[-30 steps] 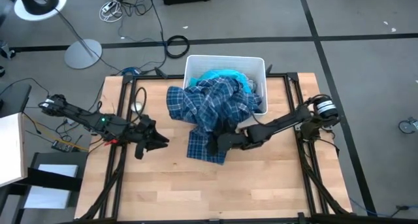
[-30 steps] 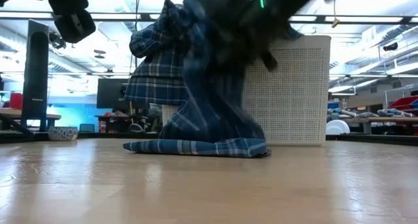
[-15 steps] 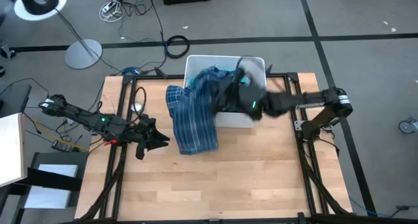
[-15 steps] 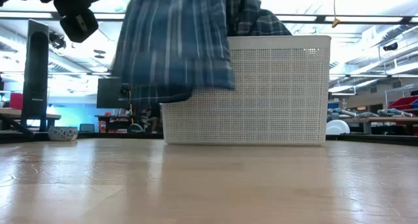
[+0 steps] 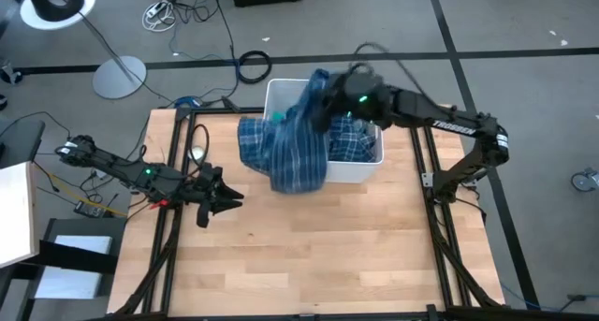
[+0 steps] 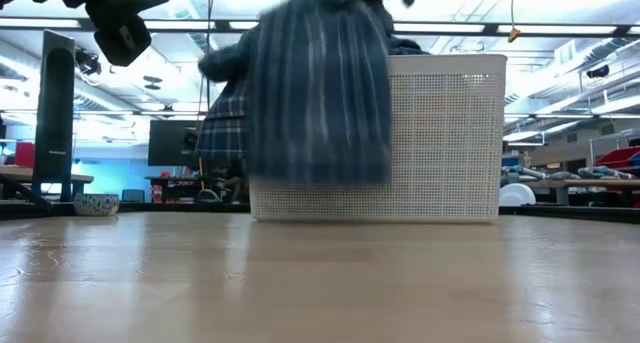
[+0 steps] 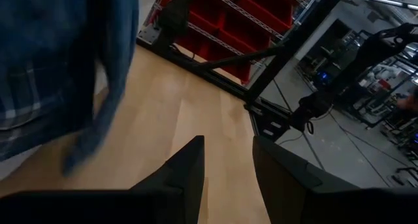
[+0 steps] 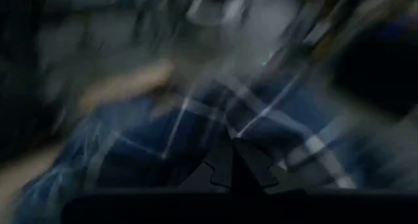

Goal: Sort clothes
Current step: Put the dark blue long sleeve into the white bin

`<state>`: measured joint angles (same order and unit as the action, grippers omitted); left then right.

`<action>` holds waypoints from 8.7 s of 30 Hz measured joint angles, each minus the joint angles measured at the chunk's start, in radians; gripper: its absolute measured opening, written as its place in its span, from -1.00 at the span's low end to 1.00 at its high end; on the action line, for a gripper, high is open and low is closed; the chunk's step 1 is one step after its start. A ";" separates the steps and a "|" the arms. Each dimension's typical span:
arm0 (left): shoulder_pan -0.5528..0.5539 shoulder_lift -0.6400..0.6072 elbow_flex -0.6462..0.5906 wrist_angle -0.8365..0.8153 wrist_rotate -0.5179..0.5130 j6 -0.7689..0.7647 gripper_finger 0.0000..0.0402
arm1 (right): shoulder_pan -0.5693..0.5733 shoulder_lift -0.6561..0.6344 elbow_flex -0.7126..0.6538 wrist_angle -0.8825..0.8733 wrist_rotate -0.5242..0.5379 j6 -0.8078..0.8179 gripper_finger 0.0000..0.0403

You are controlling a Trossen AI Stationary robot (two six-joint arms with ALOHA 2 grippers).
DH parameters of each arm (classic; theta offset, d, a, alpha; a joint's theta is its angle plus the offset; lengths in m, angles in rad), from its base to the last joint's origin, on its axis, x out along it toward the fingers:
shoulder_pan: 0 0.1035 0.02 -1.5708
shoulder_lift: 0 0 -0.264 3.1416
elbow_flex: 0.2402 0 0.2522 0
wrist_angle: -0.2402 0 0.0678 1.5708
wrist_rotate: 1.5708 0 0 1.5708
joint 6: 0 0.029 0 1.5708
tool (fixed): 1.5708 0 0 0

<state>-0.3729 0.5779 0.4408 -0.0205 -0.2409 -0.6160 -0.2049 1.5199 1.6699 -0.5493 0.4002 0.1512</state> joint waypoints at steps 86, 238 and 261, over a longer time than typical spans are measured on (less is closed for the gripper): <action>0.109 0.141 0.000 -0.087 -0.185 -0.021 -0.33 | 0.754 -0.112 -0.307 -0.757 0.053 1.160 -0.41; 0.929 0.645 0.193 0.111 0.895 0.311 -0.63 | 0.711 -0.338 -0.937 0.041 0.112 1.367 -0.43; 0.929 0.830 0.640 0.420 0.914 0.217 -1.00 | 0.571 -0.338 -0.937 0.129 0.112 1.127 -0.43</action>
<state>0.5560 1.4076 1.0810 0.3996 0.6726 -0.3994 0.3663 1.1824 0.7330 -0.4208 0.5125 1.2781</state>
